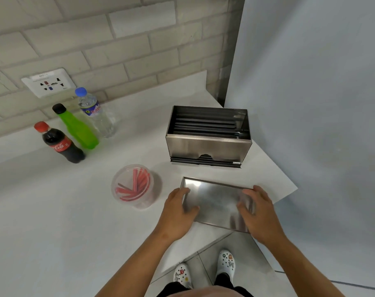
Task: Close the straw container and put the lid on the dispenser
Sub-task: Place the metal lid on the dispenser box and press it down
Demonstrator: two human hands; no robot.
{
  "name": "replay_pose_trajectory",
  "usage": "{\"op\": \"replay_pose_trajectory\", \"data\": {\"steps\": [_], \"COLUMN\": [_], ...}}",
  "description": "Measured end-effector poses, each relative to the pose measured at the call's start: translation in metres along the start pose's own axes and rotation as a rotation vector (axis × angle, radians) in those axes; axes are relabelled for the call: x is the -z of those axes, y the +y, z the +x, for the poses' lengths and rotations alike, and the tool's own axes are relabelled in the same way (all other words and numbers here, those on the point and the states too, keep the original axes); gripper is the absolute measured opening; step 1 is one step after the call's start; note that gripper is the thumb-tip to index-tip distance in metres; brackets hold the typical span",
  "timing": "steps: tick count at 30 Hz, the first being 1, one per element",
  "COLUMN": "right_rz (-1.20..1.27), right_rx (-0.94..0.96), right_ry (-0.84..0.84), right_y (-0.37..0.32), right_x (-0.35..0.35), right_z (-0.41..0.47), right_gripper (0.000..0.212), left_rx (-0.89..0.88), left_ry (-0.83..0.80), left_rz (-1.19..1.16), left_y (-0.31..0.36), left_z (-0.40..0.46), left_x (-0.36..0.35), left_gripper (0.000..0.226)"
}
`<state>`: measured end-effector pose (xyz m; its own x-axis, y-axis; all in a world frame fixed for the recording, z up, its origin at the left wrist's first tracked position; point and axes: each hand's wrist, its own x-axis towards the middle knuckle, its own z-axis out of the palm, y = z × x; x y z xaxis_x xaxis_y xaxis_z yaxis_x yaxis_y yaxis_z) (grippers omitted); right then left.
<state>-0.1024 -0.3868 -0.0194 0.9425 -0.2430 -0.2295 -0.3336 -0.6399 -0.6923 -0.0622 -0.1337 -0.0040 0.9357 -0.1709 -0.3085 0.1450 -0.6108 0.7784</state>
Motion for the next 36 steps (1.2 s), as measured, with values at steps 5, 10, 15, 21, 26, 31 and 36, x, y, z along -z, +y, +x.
{"op": "replay_pose_trajectory", "data": {"steps": [5, 10, 15, 21, 26, 31, 36], "right_rz": [0.116, 0.227, 0.449, 0.673, 0.823, 0.889, 0.917], "right_rx": [-0.038, -0.096, -0.171, -0.310, -0.378, -0.313, -0.039], "right_ry": [0.000, -0.078, -0.190, -0.475, -0.668, -0.619, -0.590], "right_y": [-0.008, -0.023, -0.038, -0.055, -0.064, -0.074, -0.073], "right_x": [0.002, 0.027, 0.048, 0.061, 0.074, 0.088, 0.105], "right_z": [0.005, 0.012, 0.018, 0.024, 0.029, 0.036, 0.047], "right_gripper": [0.037, 0.034, 0.015, 0.023, 0.043, 0.064, 0.077], "left_rx": [0.055, -0.050, -0.208, -0.418, -0.502, -0.501, -0.456], "left_ry": [0.067, 0.169, 0.283, 0.210, 0.206, 0.389, 0.549], "left_rz": [-0.095, -0.251, -0.288, -0.112, -0.045, -0.167, -0.294], "left_y": [0.006, 0.027, 0.063, 0.082, 0.086, 0.093, 0.097], "left_z": [0.001, -0.004, -0.020, -0.017, 0.005, 0.024, 0.035], "left_x": [-0.003, 0.017, 0.040, 0.055, 0.072, 0.083, 0.092], "left_gripper": [0.063, 0.046, 0.046, 0.058, 0.065, 0.052, 0.037]}}
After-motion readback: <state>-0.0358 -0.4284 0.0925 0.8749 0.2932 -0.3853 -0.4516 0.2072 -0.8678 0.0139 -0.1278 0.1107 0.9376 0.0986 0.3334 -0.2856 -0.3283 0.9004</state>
